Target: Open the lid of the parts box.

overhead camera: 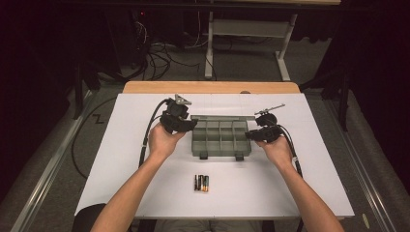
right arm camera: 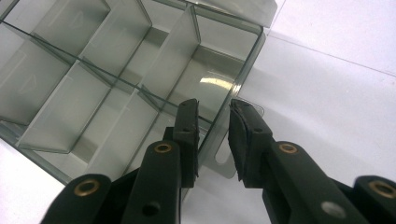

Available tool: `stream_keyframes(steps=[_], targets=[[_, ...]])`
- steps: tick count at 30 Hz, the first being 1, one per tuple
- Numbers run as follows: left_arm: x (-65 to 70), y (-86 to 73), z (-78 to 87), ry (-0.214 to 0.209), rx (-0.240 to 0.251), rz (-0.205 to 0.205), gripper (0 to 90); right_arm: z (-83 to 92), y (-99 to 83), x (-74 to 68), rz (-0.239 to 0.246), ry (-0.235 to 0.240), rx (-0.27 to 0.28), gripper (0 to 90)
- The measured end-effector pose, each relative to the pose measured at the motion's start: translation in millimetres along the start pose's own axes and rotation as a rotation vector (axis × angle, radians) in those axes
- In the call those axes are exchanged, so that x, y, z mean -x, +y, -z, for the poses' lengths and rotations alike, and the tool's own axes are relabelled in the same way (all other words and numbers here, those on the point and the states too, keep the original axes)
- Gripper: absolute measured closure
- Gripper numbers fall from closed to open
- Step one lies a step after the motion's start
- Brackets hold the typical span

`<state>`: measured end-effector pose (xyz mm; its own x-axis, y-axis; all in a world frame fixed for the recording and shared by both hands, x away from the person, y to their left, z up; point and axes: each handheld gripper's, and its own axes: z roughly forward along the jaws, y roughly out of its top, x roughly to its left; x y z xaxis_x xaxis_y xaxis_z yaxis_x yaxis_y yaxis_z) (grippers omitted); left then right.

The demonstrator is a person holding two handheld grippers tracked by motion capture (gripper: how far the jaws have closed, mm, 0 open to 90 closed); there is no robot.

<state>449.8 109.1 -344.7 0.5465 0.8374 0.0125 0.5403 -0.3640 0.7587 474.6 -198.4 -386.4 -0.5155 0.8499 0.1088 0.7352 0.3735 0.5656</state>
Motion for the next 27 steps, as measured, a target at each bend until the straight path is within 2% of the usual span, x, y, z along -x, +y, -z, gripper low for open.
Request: stream_keyframes(steps=[7, 14, 22, 27], targets=[[-5.5, 6.2, -8.1, -0.008, 0.001, 0.022, 60.5, 0.0, 0.0, 0.1, 0.0, 0.0, -0.001, 75.4], [-12.0, 14.3, -14.9, -0.022, 0.007, 0.061, 65.4, -0.1, -0.1, -0.3, 0.01, -0.004, 0.002, 75.5], [-18.4, 21.9, -22.2, 0.0, -0.023, 0.066, 71.1, 0.0, 0.1, -0.2, 0.01, -0.002, -0.002, 75.7], [-22.4, 22.3, -30.8, 0.005, -0.038, 0.083, 72.8, 0.0, 0.1, -0.9, 0.019, -0.006, -0.002, 75.8]])
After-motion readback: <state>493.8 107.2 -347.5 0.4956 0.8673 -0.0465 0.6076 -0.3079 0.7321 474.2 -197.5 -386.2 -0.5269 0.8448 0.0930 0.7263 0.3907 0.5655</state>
